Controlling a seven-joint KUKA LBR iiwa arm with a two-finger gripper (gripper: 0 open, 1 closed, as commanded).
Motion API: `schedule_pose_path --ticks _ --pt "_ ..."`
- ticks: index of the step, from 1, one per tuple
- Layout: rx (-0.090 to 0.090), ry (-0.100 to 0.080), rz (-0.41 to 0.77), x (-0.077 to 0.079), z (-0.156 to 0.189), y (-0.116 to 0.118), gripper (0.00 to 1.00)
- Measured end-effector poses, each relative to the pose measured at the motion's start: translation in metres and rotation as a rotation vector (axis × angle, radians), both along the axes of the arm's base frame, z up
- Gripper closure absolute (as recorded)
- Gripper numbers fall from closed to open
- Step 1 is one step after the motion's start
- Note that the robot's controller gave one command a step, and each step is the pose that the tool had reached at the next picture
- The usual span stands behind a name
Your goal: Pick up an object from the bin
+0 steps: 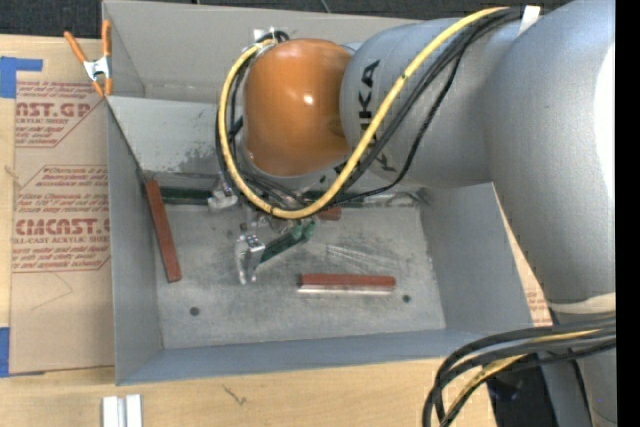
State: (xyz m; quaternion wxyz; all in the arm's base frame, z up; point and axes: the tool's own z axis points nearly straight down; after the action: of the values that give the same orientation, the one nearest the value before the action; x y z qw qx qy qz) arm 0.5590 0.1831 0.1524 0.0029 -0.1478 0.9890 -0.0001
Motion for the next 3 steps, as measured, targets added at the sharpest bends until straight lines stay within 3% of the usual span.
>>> schedule_pose_path --ticks 1,2,3 --pt "0.001 0.006 -0.015 0.009 -0.043 -0.017 0.00" --pt "0.008 -0.012 0.258 0.001 -0.075 -0.063 1.00" --pt "0.008 -0.012 0.259 0.001 -0.075 -0.063 1.00"
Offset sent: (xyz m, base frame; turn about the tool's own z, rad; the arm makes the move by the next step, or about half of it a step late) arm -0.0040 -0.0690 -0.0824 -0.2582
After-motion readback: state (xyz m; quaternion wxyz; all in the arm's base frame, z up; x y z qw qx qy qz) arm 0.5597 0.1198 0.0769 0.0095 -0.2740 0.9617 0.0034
